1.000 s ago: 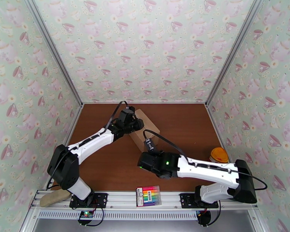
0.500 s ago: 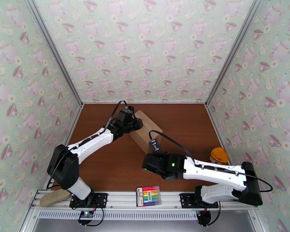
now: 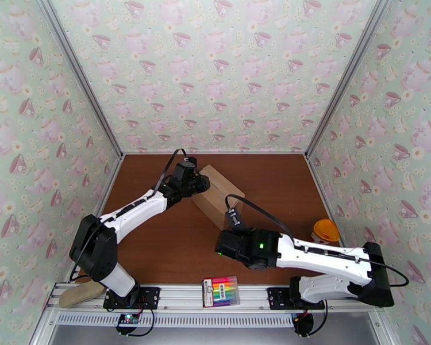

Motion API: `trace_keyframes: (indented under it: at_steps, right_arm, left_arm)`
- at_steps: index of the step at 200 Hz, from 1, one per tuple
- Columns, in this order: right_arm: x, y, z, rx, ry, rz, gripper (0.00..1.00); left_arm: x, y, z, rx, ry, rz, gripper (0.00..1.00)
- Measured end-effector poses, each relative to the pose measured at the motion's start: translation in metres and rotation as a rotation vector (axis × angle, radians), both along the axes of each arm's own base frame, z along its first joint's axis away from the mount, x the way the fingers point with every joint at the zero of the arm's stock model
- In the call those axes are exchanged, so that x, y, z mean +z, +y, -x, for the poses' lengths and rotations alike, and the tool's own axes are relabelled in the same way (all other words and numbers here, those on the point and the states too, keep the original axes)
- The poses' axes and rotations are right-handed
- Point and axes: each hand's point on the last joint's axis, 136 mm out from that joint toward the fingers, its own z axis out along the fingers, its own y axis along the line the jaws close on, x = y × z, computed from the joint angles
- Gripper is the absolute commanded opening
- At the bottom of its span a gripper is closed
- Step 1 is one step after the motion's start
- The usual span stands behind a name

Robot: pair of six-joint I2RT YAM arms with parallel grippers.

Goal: Unpack the express box

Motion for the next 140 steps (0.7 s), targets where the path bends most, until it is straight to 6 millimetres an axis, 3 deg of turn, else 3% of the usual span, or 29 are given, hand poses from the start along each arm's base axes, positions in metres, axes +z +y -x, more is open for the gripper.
trace_keyframes:
  at_steps: [45, 79, 140]
  right_arm:
    - [-0.003, -0.007, -0.004, -0.005, -0.026, 0.096, 0.00]
    - [0.002, -0.018, -0.004, -0.008, -0.035, 0.153, 0.00]
    - [0.015, -0.027, -0.002, -0.037, -0.051, 0.087, 0.00]
  left_arm:
    - [-0.001, 0.009, -0.007, 0.018, -0.005, -0.003, 0.27]
    - [-0.002, 0.027, -0.019, 0.059, -0.019, -0.014, 0.27]
    - [-0.002, 0.037, -0.024, 0.082, -0.038, -0.026, 0.27]
